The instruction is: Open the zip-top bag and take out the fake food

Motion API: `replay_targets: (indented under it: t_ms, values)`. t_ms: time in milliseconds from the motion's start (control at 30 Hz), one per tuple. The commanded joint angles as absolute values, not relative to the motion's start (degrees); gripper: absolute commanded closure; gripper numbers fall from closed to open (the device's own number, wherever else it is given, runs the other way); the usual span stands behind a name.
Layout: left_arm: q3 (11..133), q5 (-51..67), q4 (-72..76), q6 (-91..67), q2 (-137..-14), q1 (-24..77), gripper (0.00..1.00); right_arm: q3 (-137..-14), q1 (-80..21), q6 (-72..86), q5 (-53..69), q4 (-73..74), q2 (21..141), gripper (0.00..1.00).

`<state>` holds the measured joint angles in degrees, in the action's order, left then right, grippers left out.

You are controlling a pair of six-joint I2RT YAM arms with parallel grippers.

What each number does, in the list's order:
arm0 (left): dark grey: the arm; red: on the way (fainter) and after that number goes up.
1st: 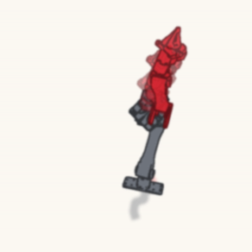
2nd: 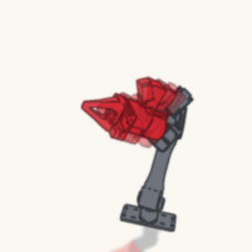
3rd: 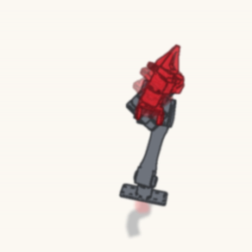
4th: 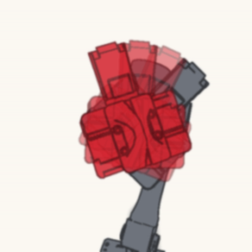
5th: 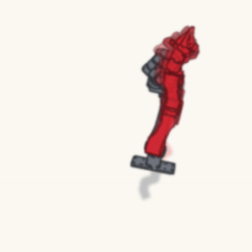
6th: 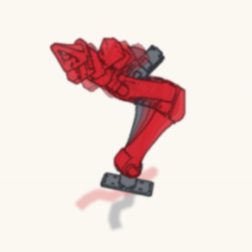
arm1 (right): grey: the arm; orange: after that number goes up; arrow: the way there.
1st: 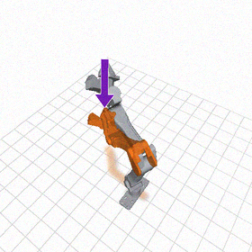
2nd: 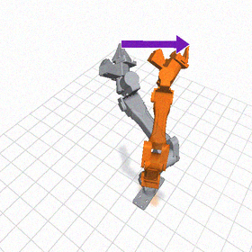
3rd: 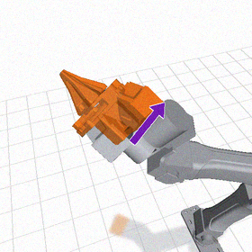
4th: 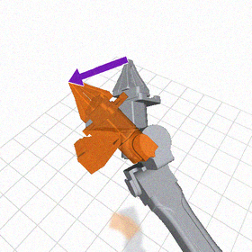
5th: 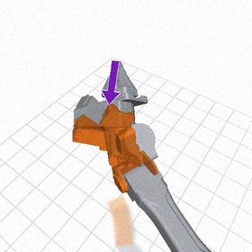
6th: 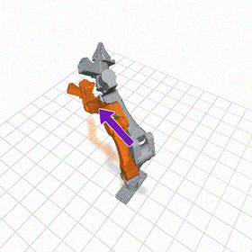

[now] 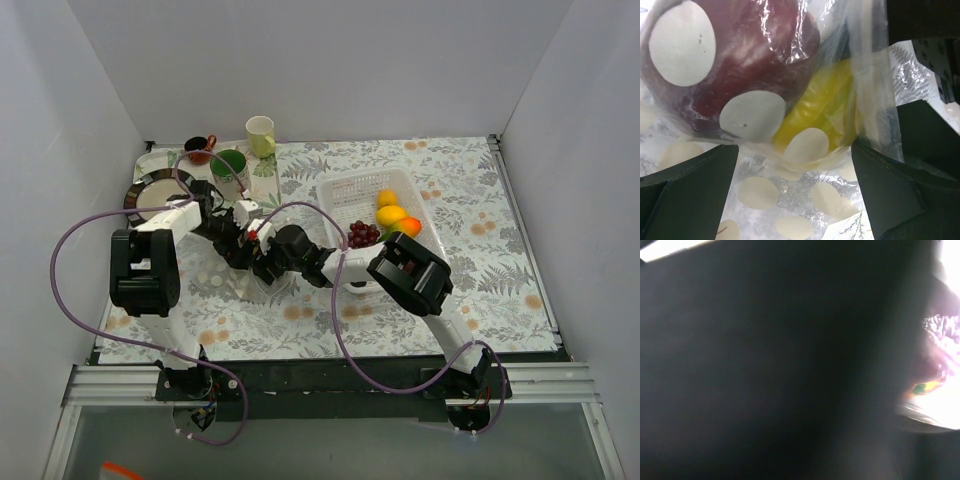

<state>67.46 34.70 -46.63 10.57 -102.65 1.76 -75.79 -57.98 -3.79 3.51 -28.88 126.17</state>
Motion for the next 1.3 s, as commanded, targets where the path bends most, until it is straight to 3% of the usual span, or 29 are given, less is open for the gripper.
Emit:
replay_targets:
  t_ms: [0,33,133,167,267,567,833,1133,1267]
  values:
    - [64.4,39.2,-47.6,9.9,-99.3,2.3,0.02,-79.4,-57.8,-1.2,5.8,-31.3,127.0,0.30]
    - [64.4,39.2,-47.7,10.0,-99.1,2.3,0.02,-79.3,-57.8,-0.9,6.2,-31.1,126.9,0.33]
    - [64.9,37.9,-47.5,9.8,-98.5,2.1,0.02,-77.0,-57.7,-0.4,7.0,-31.8,125.3,0.56]
    - [65.2,37.4,-47.5,9.8,-98.4,1.9,0.02,-74.8,-57.7,-0.4,7.1,-32.3,123.6,0.70]
    - [66.9,36.0,-47.0,9.3,-98.2,0.6,0.02,-71.6,-57.7,1.1,6.9,-32.7,119.3,0.98]
    - [73.2,38.7,-50.5,9.8,-97.7,-5.5,0.02,-58.6,-57.7,1.1,4.7,-31.9,107.5,0.99]
    - [70.6,37.0,-48.5,10.6,-95.7,-6.7,0.02,-49.1,-57.8,1.7,2.5,-29.5,96.6,0.99]
    - [67.1,37.0,-46.9,11.8,-95.0,-6.8,0.02,-48.3,-53.5,-2.0,-16.6,-21.5,81.2,0.99]
    - [65.4,37.0,-45.8,12.3,-94.6,-6.8,0.02,-48.4,-50.5,-0.4,-35.3,-17.6,79.2,0.99]
